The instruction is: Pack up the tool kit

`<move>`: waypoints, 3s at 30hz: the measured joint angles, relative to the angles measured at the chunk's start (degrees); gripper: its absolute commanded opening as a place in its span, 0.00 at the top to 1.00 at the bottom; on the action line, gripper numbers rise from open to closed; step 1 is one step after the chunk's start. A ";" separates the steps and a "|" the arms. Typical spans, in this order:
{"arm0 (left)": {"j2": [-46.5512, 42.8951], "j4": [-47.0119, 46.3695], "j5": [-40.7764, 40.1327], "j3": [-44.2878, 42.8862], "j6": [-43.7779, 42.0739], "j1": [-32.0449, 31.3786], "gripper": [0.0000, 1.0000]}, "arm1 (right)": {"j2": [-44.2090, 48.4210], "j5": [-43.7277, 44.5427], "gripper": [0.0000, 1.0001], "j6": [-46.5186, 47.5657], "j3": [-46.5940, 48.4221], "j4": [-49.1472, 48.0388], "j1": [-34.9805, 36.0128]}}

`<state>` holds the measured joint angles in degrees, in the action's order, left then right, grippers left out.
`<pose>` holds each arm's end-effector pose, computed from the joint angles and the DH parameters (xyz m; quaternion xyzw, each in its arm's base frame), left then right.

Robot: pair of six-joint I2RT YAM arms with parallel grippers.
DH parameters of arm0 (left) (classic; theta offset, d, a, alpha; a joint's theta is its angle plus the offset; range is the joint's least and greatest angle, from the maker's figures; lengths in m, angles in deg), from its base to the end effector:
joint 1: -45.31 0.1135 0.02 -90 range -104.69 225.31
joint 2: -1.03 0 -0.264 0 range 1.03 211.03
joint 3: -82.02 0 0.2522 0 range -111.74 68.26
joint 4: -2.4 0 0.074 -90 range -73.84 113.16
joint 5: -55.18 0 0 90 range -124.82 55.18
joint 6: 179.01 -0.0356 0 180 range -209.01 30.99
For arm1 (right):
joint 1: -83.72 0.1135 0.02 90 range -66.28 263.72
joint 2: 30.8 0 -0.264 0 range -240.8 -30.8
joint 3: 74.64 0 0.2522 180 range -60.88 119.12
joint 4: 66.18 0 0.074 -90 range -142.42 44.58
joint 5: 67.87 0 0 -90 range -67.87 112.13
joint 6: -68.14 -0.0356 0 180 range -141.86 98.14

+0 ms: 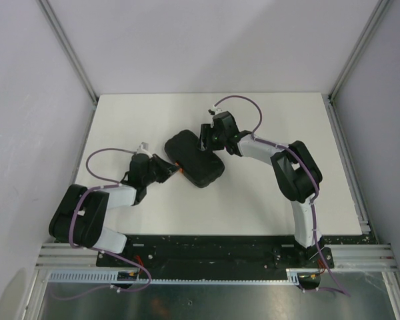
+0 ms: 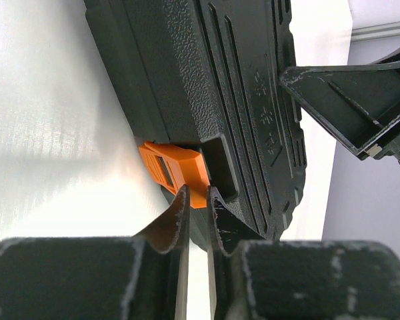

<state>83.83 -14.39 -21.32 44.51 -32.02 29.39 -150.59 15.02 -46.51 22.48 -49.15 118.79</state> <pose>0.2475 -0.0793 0.1444 -0.2431 0.8203 -0.3829 0.3484 0.3805 0.2725 0.1756 -0.1083 0.8973 0.2599 0.3399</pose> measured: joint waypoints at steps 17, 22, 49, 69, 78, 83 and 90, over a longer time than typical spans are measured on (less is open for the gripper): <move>1.31 9.29 -0.79 -3.13 -1.55 0.15 0.62 | -0.04 -0.09 0.45 -0.22 0.04 0.00 0.00; 2.01 9.51 -0.85 -4.63 -1.77 0.13 0.85 | -0.07 -0.09 0.45 -0.26 0.04 0.00 0.00; 1.51 17.90 -0.87 -7.85 -1.49 0.57 1.00 | -0.79 -0.31 0.46 -0.39 0.15 -0.11 0.00; 2.69 27.76 -1.38 -14.01 -1.68 0.57 1.00 | -1.07 -0.87 0.46 -0.42 0.31 -0.52 0.11; 3.45 32.54 -2.10 -17.33 -3.10 0.57 1.00 | -1.14 -0.76 0.46 -0.76 0.31 -1.01 0.35; 3.80 34.56 -2.38 -18.80 -3.52 0.57 1.00 | -1.14 -0.70 0.46 -0.85 0.33 -1.22 0.48; 4.70 36.94 -2.36 -20.85 -4.63 0.59 1.00 | -1.44 -0.74 0.46 -0.83 0.39 -1.42 0.57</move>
<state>88.53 22.55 -23.68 23.66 -36.65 29.98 -152.03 14.27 -47.34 22.87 -50.57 119.36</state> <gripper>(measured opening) 0.047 0.547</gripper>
